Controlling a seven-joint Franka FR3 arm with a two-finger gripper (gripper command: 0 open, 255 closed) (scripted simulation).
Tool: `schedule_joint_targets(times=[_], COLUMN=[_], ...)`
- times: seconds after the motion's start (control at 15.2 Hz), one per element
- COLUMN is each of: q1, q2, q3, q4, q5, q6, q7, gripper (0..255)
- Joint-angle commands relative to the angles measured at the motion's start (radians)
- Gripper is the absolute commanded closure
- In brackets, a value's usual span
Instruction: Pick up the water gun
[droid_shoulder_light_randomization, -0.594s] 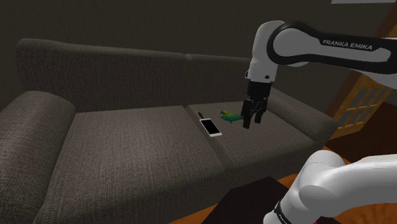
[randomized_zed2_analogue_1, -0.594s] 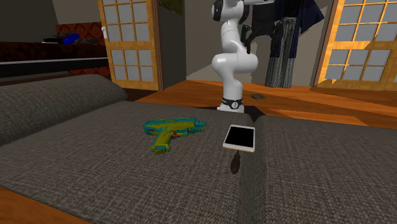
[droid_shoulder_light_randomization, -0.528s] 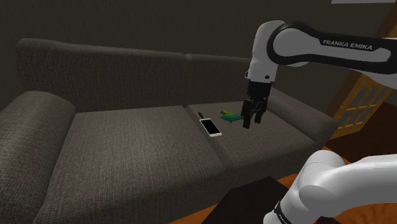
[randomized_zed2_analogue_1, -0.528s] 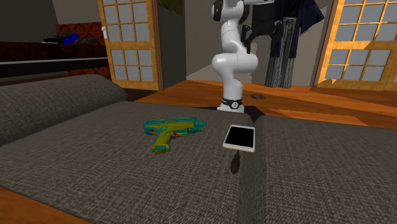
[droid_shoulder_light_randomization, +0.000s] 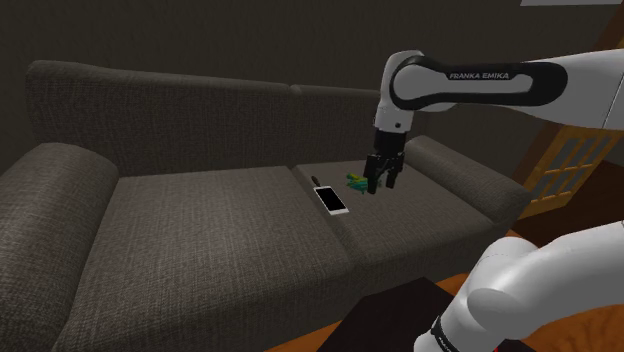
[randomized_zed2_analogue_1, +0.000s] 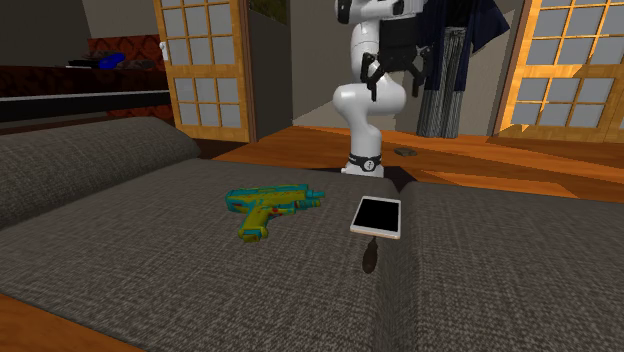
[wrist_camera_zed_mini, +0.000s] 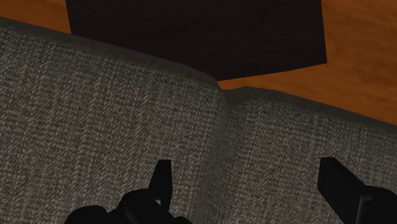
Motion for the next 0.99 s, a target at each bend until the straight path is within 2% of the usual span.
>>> schedule_joint_targets(times=[0.0,0.46,0.92], q1=[-0.014,-0.052,-0.091], q2=[0.061,0.287,0.526], q3=[-0.023,-0.096,-0.159], q4=[0.024,0.139,0.306], q5=[-0.016,-0.042,-0.026], q6=[0.039,0.156,0.231], q7=[-0.019,-0.080,-0.143], gripper=[0,0,0])
